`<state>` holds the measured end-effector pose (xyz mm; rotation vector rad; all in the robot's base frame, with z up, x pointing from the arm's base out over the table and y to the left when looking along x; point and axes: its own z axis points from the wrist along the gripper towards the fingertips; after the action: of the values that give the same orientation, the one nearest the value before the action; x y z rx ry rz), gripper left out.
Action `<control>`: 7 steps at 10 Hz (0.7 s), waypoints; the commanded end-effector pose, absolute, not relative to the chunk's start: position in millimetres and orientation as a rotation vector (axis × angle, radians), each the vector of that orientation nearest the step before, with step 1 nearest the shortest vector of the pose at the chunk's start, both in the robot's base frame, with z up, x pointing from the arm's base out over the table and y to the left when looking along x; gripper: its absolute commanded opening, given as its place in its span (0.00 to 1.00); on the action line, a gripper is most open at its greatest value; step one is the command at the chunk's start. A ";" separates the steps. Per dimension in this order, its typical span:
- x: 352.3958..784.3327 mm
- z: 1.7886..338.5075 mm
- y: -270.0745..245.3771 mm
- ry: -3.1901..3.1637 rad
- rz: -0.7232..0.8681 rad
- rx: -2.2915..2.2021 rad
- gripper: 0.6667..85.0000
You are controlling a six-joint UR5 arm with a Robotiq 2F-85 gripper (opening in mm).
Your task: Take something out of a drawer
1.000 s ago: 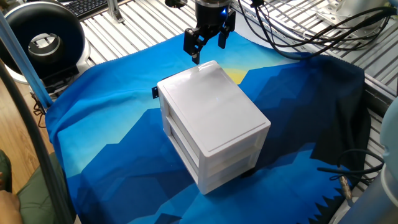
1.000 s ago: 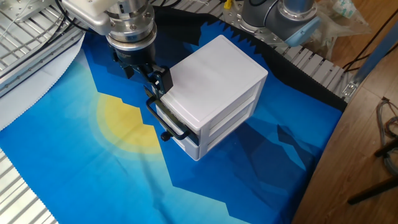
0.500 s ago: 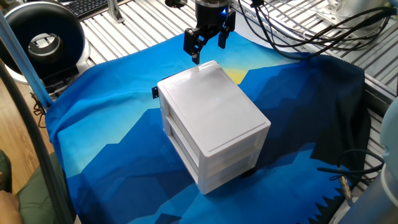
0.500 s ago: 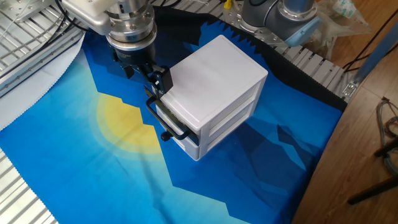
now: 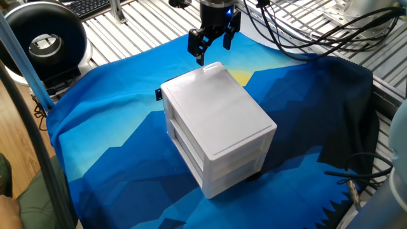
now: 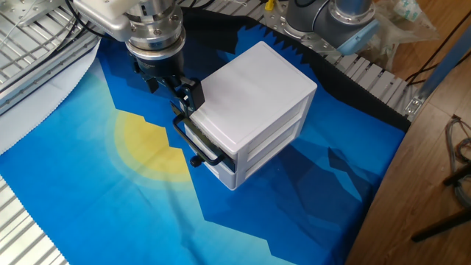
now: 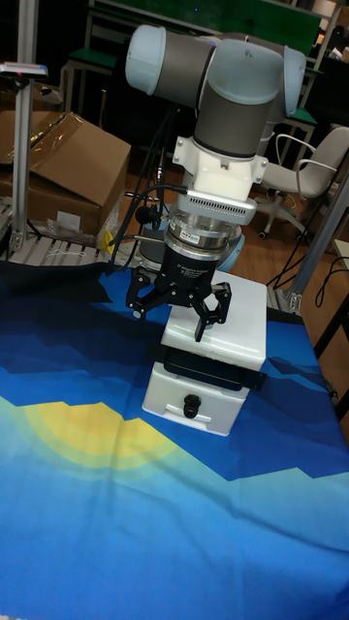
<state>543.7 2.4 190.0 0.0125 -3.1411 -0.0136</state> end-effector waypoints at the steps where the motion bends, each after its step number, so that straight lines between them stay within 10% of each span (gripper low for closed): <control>1: 543.6 190.0 4.6 -3.141 -0.014 0.012 0.00; 7: 548.5 191.3 -16.4 -3.159 0.117 0.015 0.00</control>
<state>547.4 -14.8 189.7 0.0130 -3.1535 0.1075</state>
